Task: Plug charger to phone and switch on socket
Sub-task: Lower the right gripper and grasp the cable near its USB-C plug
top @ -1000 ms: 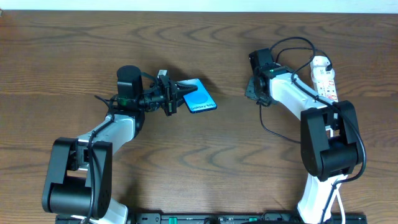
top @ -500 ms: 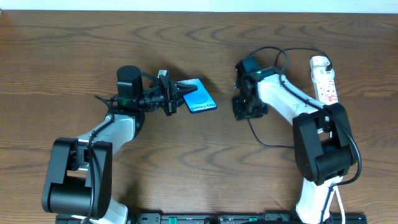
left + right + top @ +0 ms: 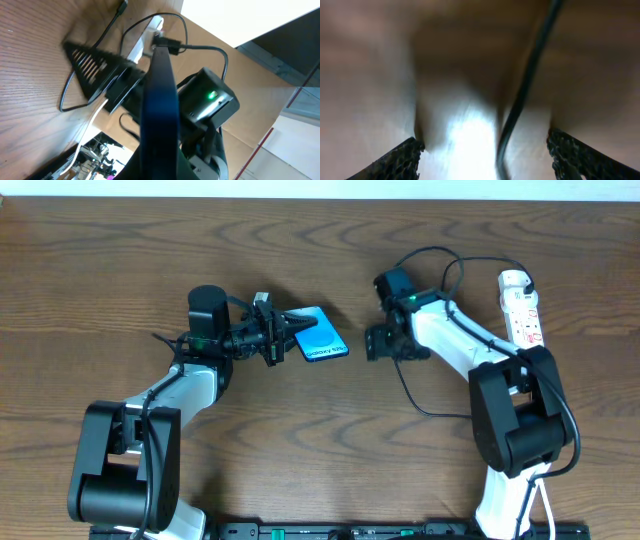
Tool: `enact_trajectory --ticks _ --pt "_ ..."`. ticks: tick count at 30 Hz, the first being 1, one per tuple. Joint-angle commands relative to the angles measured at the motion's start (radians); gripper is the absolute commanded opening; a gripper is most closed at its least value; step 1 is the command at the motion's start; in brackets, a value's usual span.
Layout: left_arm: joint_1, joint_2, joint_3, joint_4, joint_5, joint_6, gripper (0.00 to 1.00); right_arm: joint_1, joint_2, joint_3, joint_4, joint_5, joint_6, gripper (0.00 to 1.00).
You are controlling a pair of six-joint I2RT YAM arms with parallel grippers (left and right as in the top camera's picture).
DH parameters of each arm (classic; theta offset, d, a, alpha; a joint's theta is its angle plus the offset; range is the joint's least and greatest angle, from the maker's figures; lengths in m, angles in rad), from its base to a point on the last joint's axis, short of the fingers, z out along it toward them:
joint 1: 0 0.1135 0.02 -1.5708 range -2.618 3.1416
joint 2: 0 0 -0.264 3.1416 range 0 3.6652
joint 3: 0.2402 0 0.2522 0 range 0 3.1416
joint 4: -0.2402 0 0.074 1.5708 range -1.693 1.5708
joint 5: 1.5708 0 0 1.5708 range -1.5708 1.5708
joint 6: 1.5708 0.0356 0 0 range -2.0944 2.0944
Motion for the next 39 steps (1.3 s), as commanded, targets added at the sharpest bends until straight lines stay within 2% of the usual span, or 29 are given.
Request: enact_trajectory --ticks 1,4,8,14,21,30,39 --pt "0.003 -0.006 0.028 0.009 0.033 0.017 0.07 -0.024 0.03 0.0 0.043 0.032 0.095 0.74" --pt "0.003 -0.006 0.028 0.009 0.033 0.017 0.08 -0.029 0.03 0.0 0.085 0.034 0.126 0.68" --pt "0.003 -0.006 0.028 0.009 0.032 0.017 0.08 -0.024 0.03 -0.001 0.126 0.07 0.126 0.65" --pt "0.003 -0.006 0.028 0.009 0.033 0.017 0.08 -0.005 0.03 -0.002 0.146 0.203 0.126 0.5" --pt "0.003 -0.006 0.028 0.009 0.033 0.017 0.07 -0.005 0.03 -0.002 0.159 0.204 0.126 0.4" --pt "0.003 -0.006 0.028 0.009 0.041 0.017 0.07 -0.005 0.031 -0.026 0.217 0.203 0.126 0.32" --pt "0.003 -0.006 0.028 0.009 0.04 0.017 0.08 -0.005 0.031 -0.068 0.223 0.204 0.126 0.31"
